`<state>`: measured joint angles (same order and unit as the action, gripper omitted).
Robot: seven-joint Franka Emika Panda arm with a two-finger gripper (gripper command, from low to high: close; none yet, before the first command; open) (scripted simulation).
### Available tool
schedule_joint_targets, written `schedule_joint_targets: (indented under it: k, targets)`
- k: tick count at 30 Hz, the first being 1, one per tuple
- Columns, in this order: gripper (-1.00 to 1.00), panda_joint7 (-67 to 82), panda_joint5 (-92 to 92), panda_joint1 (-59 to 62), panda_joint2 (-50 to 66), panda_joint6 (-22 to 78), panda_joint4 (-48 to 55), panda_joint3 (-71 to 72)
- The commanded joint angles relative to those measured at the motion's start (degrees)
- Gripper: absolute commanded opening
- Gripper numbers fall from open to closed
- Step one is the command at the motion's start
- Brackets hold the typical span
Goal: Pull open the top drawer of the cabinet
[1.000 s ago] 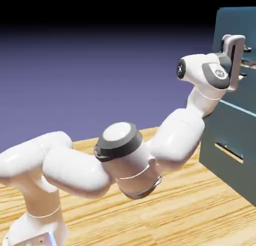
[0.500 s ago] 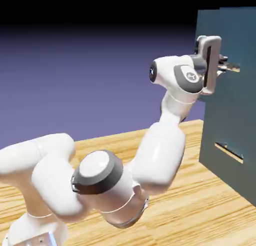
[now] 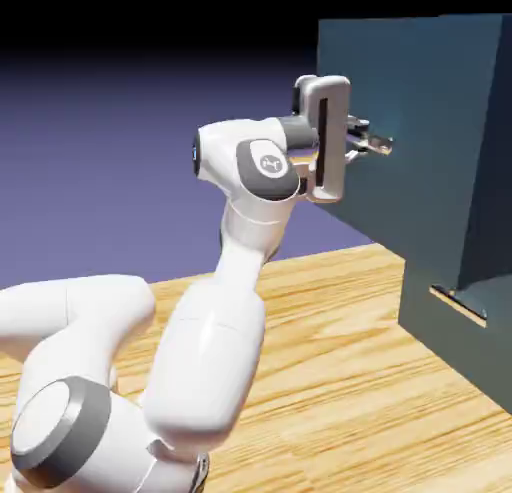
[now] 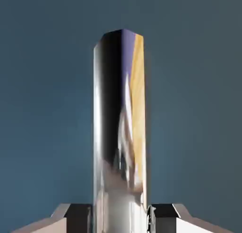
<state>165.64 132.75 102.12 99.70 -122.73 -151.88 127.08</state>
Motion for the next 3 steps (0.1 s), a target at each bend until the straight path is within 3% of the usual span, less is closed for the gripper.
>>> schedule_joint_targets:
  k: [1, 3]
  targets:
    - [1.00, 0.00, 0.00, 0.00, 0.00, 0.00, 0.00, 0.00]
    - [1.00, -0.28, -3.30, 4.15, 0.39, -0.99, -2.97, 2.02]
